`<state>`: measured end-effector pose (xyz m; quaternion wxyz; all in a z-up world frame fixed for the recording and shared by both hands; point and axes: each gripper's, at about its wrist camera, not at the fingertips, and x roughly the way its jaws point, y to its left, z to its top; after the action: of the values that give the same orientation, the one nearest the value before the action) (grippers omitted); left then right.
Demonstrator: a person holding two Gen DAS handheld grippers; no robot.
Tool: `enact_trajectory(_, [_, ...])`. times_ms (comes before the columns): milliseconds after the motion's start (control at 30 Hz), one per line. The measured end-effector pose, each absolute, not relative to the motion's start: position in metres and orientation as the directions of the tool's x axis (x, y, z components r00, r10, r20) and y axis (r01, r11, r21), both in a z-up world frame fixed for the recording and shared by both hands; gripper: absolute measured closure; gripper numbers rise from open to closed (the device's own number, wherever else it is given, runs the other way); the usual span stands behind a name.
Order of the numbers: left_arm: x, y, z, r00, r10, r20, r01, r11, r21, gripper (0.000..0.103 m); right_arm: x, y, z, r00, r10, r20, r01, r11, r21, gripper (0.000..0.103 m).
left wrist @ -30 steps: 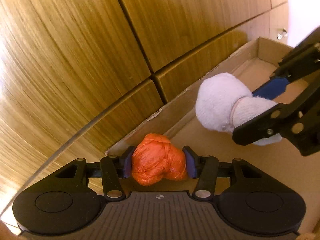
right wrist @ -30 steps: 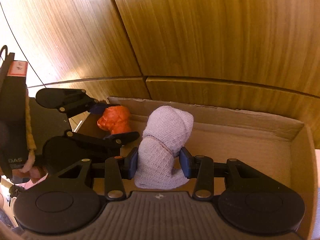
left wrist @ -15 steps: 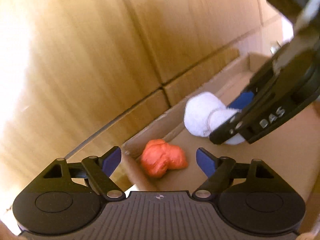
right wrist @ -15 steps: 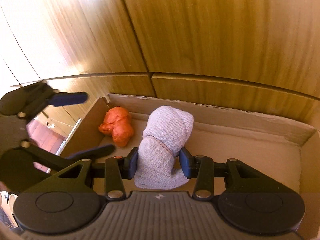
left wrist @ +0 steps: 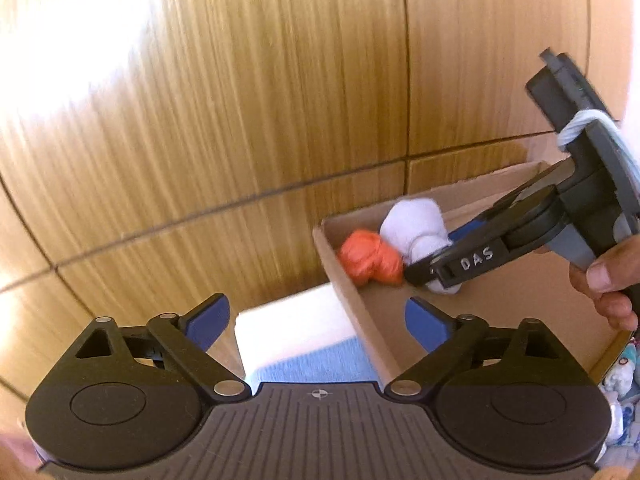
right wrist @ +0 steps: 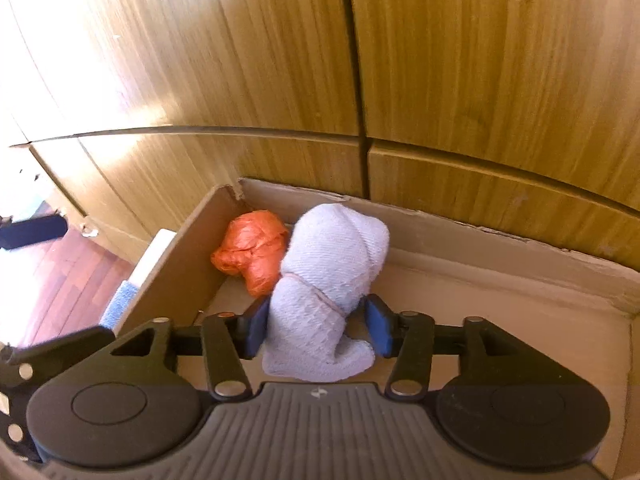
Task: Organize objects
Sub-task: 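Carry both bundles into the box and open both tools to release them, then withdraw both tools from the box back over the remaining bundles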
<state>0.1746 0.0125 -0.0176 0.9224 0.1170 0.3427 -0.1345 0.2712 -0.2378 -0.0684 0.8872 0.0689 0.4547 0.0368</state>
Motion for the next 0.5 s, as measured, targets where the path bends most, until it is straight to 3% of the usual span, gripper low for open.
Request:
enact_trajectory(133, [0.174,0.013,-0.019,0.693,-0.137,-0.708,0.289,0.952,0.098,0.006,0.27,-0.239,-0.059,0.593,0.11,-0.798,0.013,0.989,0.146,0.037])
enact_trajectory(200, [0.175,0.014,-0.017,0.676,-0.139,-0.724,0.268,0.961,0.065,0.006,0.267,-0.24,-0.053,0.601,0.103,-0.792,0.017,0.99,0.142,0.024])
enact_trajectory(367, [0.177,0.011,-0.01,0.634,-0.118,-0.765,0.203,0.979,0.017,0.005,0.243,-0.236,-0.034,0.606,0.065,-0.793,0.036,0.993,0.11,0.023])
enact_trajectory(500, [0.176,0.005,0.002,0.603,-0.112,-0.79,0.164,0.986,-0.014,0.005,0.216,-0.243,-0.022,0.609,0.035,-0.793,0.078,0.992,0.104,0.017])
